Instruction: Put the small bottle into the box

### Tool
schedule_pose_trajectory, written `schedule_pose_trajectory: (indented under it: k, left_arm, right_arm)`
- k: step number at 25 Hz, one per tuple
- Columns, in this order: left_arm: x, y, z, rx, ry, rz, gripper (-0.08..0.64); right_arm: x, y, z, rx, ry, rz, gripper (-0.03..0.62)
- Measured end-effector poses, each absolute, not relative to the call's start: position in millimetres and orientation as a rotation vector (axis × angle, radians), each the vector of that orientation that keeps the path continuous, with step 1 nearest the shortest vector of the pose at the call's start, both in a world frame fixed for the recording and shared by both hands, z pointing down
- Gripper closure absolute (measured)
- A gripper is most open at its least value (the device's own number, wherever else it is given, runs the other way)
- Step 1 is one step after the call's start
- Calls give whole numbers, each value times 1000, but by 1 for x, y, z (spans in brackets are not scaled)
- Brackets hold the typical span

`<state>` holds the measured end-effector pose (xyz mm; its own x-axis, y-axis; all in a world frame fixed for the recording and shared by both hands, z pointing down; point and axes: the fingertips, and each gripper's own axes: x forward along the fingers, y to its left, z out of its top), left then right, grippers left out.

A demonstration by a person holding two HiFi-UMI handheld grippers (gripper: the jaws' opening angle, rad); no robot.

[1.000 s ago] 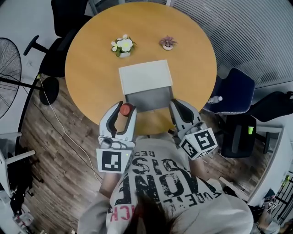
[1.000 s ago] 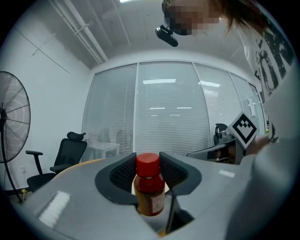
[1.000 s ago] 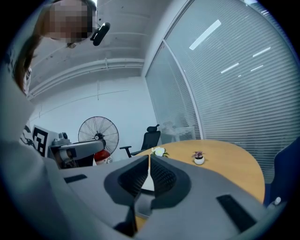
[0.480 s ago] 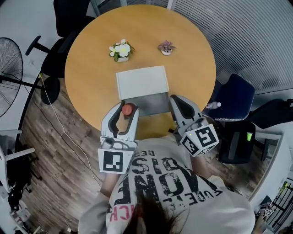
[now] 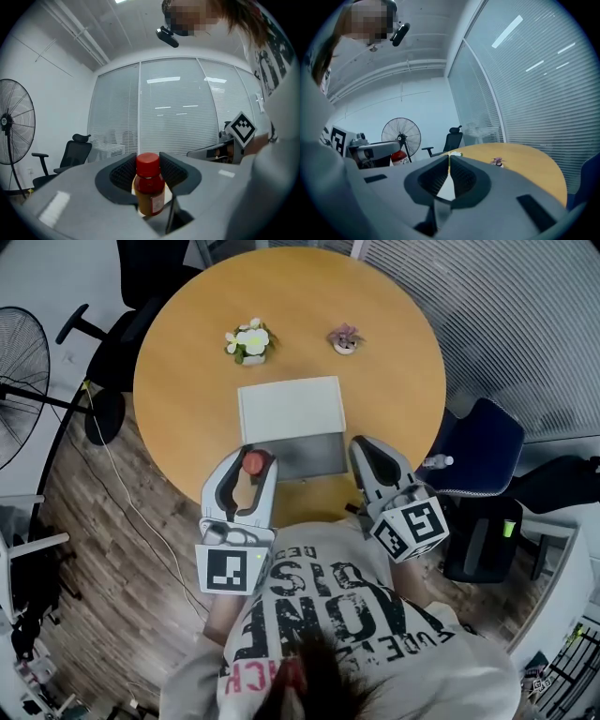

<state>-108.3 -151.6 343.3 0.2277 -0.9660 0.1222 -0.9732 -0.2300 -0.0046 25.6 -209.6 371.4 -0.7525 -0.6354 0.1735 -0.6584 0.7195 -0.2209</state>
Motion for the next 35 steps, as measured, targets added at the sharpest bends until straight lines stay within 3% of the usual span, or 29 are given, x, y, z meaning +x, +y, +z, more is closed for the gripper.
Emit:
schedule_pose_trajectory:
  k: [16, 35]
  left_arm:
    - [-115, -173, 330, 2508, -1883, 203, 399]
    - [-73, -200, 398, 2552, -1640, 249, 400]
  right_arm:
    - [33, -212, 362, 1146, -2821, 432, 574]
    - [60, -210, 373, 1302, -2735, 476, 574]
